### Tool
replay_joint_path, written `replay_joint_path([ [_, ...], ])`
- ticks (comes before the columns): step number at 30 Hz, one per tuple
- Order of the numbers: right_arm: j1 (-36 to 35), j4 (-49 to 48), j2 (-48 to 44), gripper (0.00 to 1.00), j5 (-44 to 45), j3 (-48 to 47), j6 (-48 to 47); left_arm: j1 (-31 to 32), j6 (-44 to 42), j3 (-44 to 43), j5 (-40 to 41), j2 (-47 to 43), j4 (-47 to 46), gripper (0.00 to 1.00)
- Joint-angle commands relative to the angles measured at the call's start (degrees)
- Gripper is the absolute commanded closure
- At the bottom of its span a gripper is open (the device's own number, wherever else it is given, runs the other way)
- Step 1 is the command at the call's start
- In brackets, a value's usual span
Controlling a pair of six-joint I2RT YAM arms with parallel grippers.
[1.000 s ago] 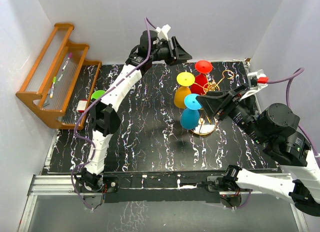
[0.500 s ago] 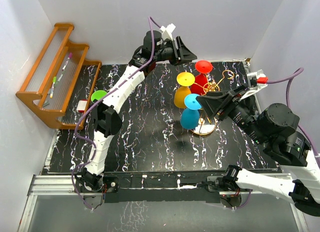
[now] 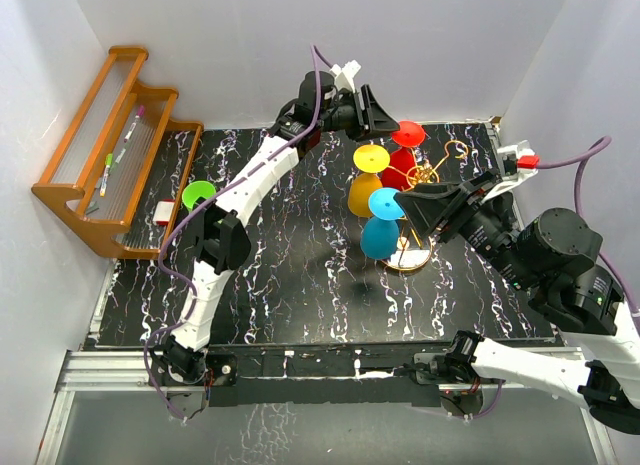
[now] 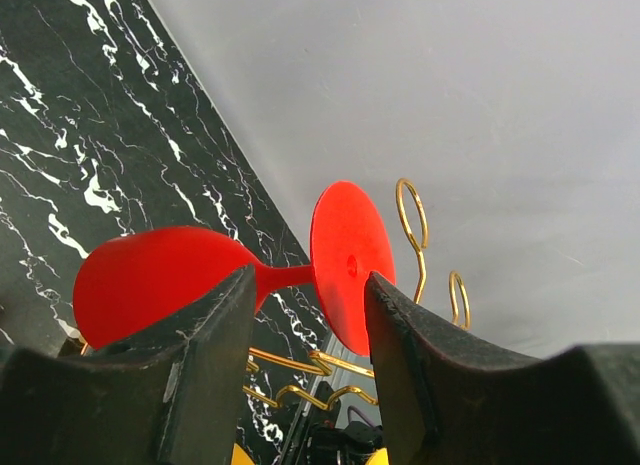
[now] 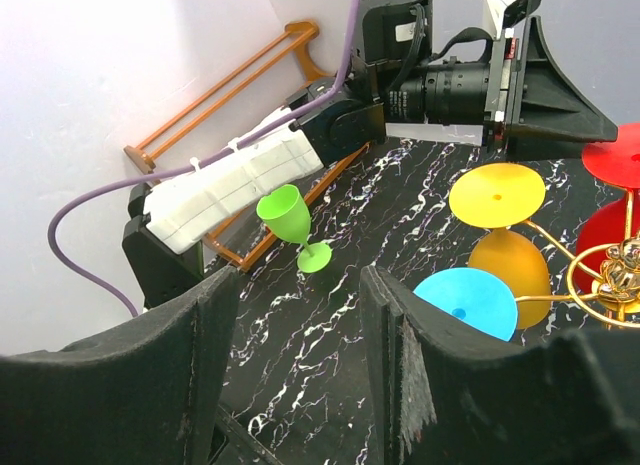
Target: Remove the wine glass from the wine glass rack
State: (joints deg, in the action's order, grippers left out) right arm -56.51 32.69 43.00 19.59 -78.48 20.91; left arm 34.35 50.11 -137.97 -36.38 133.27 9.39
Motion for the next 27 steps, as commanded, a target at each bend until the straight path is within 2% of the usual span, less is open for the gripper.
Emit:
replay_joint_path([
  [1, 0.3, -2.3, -0.8, 0.47, 0.5, -0.6, -0.6, 0.7, -0.2, -0.4, -0.6, -1.4, -1.9, 0.55],
  [7, 0.3, -2.3, -1.2, 0.47, 0.9, -0.3, -0.6, 1.2, -0.9, -0.4, -0.7, -1.0, -1.3, 0.61],
  [10, 0.3, -2.4, -1.4, 0.47, 1.1, 0.0, -0.7, 1.2, -1.2, -0.2, -0.8, -1.0, -0.8, 0.68],
  [15, 0.3, -2.5, -1.6, 0.47, 1.5, 0.1, -0.6, 1.3, -1.3, -0.2, -1.0, -1.1, -0.6, 0.75],
  [21, 0.3, -2.7, -1.9, 0.47, 1.9, 0.4, -0.6, 1.3, -1.5, -0.3, -1.2, -1.4, -0.1, 0.90],
  [27, 0.3, -2.9, -2.0, 0.47, 1.9, 0.4, -0.5, 1.3, -2.5, -0.2, 0.2, -2.5, 1.1, 0.94],
])
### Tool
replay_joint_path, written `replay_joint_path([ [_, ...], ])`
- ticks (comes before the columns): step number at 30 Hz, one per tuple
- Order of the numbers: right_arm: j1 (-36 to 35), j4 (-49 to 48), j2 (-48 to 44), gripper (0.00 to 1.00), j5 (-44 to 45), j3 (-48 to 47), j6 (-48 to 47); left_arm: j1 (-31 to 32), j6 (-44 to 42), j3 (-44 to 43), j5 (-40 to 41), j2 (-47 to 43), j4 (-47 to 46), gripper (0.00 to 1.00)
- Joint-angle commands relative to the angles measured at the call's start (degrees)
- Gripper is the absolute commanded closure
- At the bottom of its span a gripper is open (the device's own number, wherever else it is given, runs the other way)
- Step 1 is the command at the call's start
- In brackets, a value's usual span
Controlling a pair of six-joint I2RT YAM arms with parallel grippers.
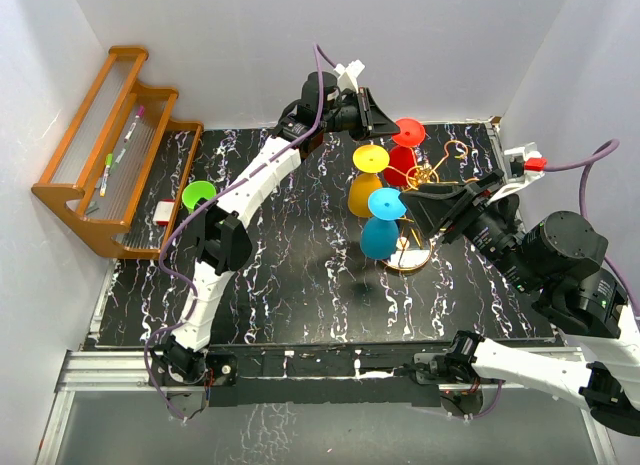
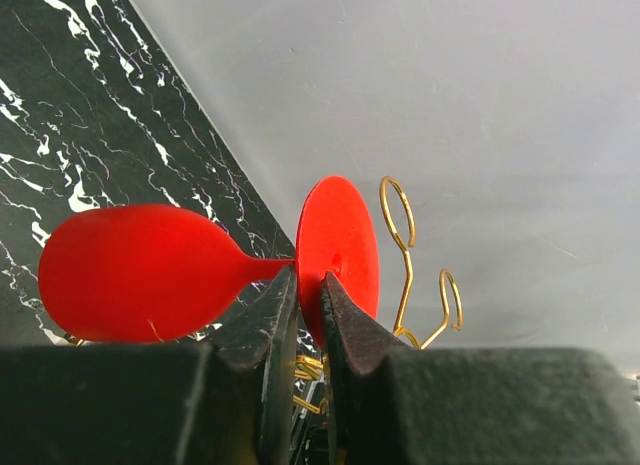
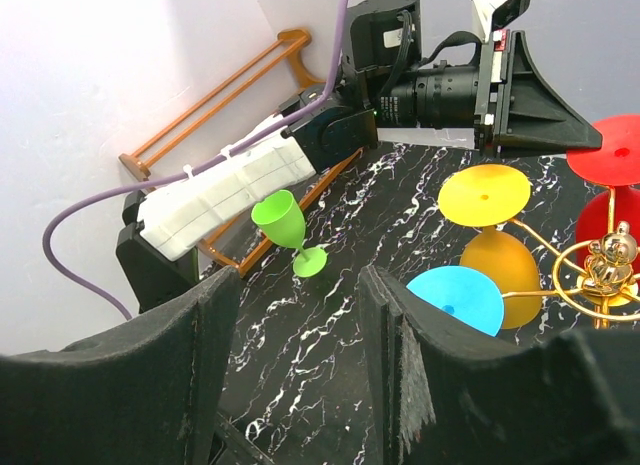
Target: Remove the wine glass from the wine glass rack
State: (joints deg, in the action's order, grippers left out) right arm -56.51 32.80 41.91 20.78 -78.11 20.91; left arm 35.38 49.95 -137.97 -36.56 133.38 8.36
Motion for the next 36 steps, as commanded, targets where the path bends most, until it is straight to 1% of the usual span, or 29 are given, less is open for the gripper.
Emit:
replay_joint_path([
  [1, 0.3, -3.1, -1.0, 0.47, 0.7, 0.0, -0.4, 0.3, -2.5, -0.2, 0.7, -2.9, 2.4, 0.95],
  [4, 0.3, -3.2, -1.1, 0.47, 0.7, 0.1, -0.3, 0.3, -2.9, -0.1, 1.4, -3.6, 2.9, 1.00],
  [15, 0.3, -3.8, -1.1, 0.48, 0.6, 0.3, 0.0, 0.3, -2.4, 1.1, 2.5, -6.1, 2.0, 1.00],
  [20, 0.3, -4.0, -0.7, 0.48, 0.7, 0.3, -0.1, 0.3, -0.8, 1.4, 0.7, -6.4, 0.7, 1.00],
  [27, 0.3, -4.5, -0.4, 0.48, 0.4, 0.5, 0.1, 0.3, 2.7, 4.3, -2.0, -8.5, -4.9, 1.00],
  [36, 0.3, -5.1, 0.3, 0.48, -0.1, 0.5, 0.3, 0.3, 3.6, 5.3, -2.6, -10.4, -6.3, 1.00],
])
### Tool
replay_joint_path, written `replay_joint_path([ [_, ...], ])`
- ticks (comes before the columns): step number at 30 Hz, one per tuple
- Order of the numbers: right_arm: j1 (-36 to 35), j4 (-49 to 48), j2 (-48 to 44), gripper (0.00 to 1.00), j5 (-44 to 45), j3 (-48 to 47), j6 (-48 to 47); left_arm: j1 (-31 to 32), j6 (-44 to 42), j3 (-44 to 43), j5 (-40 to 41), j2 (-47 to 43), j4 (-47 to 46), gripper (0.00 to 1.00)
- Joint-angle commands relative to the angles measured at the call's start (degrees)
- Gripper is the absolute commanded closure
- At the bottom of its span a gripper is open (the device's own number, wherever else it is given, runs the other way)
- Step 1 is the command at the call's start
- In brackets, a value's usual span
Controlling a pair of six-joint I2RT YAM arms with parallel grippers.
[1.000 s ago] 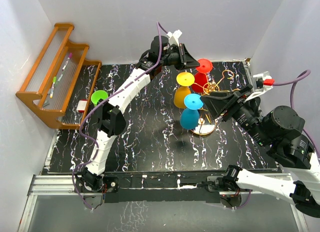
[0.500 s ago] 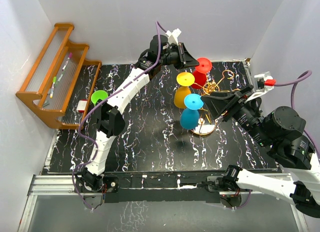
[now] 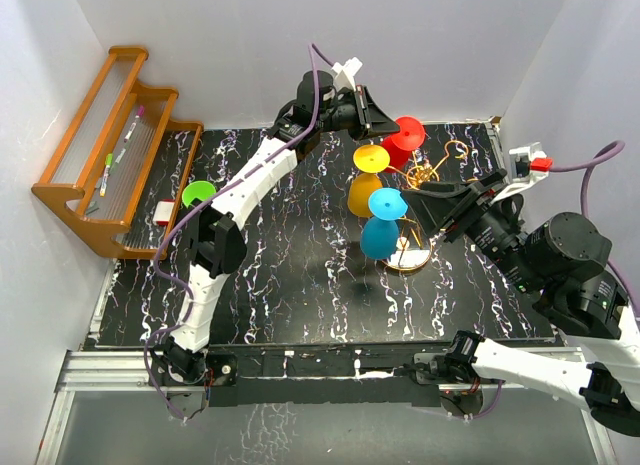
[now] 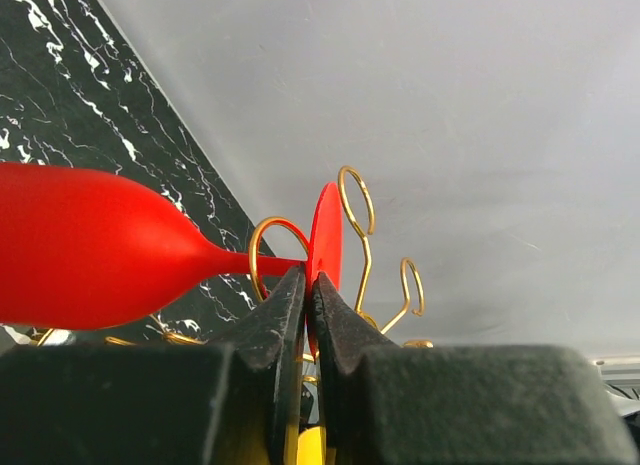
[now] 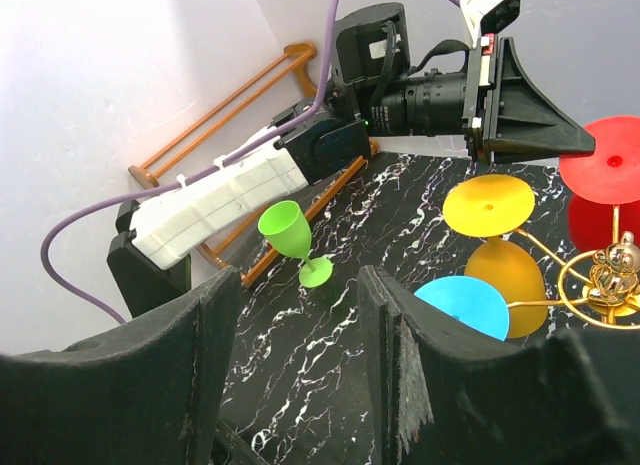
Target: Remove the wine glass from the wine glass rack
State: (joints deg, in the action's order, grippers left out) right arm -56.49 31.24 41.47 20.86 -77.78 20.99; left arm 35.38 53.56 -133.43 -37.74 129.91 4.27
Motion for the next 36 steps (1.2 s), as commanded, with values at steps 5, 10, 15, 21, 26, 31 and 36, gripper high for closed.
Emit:
replay_joint_path([
  [5, 0.2, -3.6, 0.9, 0.48, -0.2, 0.2, 0.3, 0.3, 0.1, 1.0, -2.4, -7.3, -1.9, 1.00],
  [10, 0.3, -3.8, 1.0, 0.48, -0.5, 0.3, 0.5, 0.3, 1.7, 2.7, -3.4, -8.2, -4.8, 1.00],
  [15, 0.3, -4.0, 0.9, 0.48, -0.6, 0.3, 0.7, 0.5, 3.0, 2.4, -5.0, -8.5, -5.4, 1.00],
  [21, 0.2, -4.2, 1.5, 0.48, -0.6, 0.5, 0.8, 1.2, 2.1, 2.2, -5.1, -9.3, -4.0, 1.00],
  [26, 0.2, -4.6, 1.4, 0.48, -0.6, 0.4, 0.8, 2.0, 1.8, 2.2, -5.9, -9.3, -3.2, 1.00],
  [31, 0.3, -4.8, 1.1, 0.48, -0.5, 0.5, 0.8, 2.9, 1.8, 2.2, -6.0, -9.1, -3.0, 1.00],
  [36, 0.2, -4.8, 1.0, 0.48, -0.8, 0.8, 0.8, 3.1, 3.7, 0.1, -6.1, -7.1, -4.9, 1.00],
])
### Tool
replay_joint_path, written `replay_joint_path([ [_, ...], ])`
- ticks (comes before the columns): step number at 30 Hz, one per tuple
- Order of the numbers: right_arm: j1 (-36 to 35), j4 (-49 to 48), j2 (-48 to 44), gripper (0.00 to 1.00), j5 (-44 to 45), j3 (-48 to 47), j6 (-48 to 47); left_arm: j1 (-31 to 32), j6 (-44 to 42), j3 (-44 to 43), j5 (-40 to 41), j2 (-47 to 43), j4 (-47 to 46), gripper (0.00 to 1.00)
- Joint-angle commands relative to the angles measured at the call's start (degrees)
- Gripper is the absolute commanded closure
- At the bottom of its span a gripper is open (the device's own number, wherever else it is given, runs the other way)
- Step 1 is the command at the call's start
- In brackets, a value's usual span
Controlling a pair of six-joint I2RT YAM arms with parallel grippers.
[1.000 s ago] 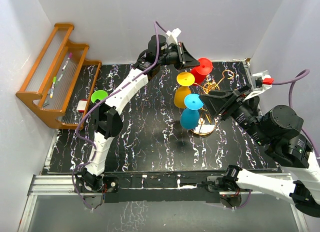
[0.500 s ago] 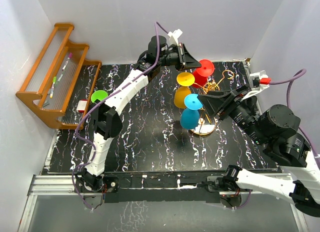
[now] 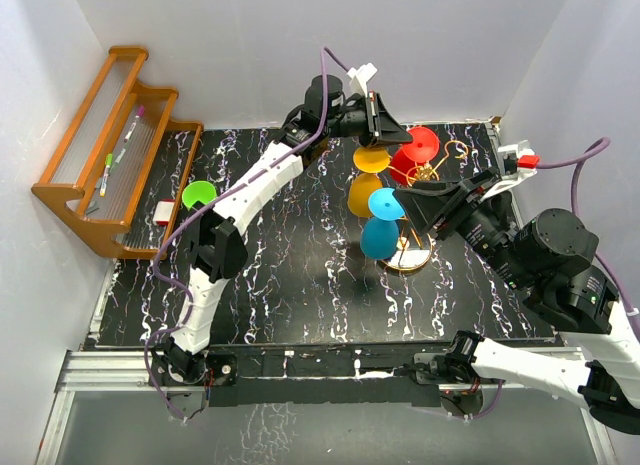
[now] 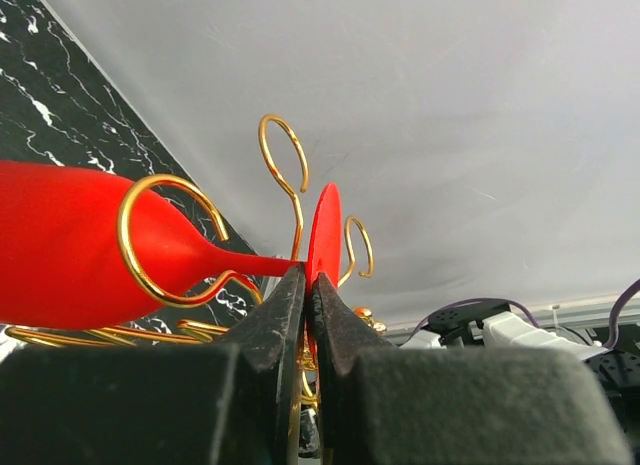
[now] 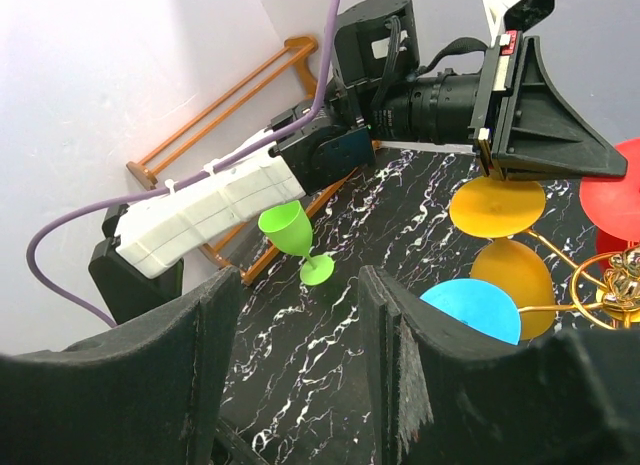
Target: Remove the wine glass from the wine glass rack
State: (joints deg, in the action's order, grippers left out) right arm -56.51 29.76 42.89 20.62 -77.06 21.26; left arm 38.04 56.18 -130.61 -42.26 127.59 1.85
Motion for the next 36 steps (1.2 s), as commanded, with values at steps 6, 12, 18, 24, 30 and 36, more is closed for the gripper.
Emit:
replay_joint_path([
  [6, 0.3, -3.5, -0.7, 0.48, -0.7, 0.4, 0.6, 0.5, 2.8, -6.6, 0.2, -1.9, -4.3, 1.00],
  [12, 0.3, -3.8, -1.0, 0.48, -1.1, 0.3, 0.5, 0.5, 3.6, -9.7, 2.4, 1.2, -5.3, 1.00],
  [18, 0.3, -3.9, -1.8, 0.48, -1.0, 0.8, 0.3, 0.3, 3.7, -9.6, 3.9, 2.9, -5.9, 1.00],
  [24, 0.3, -4.1, -2.2, 0.48, -1.4, 1.6, 0.3, -0.8, 3.3, -8.8, 6.6, 4.1, -8.0, 1.00],
  [30, 0.3, -4.3, -1.9, 0.48, -1.6, 1.8, 0.1, -2.4, 1.9, -8.6, 10.2, 4.4, -9.2, 1.00],
  [36, 0.3, -2.8, -0.4, 0.48, -2.9, 0.4, -0.5, -6.9, -2.6, -2.9, 14.6, -0.6, -8.8, 1.00],
])
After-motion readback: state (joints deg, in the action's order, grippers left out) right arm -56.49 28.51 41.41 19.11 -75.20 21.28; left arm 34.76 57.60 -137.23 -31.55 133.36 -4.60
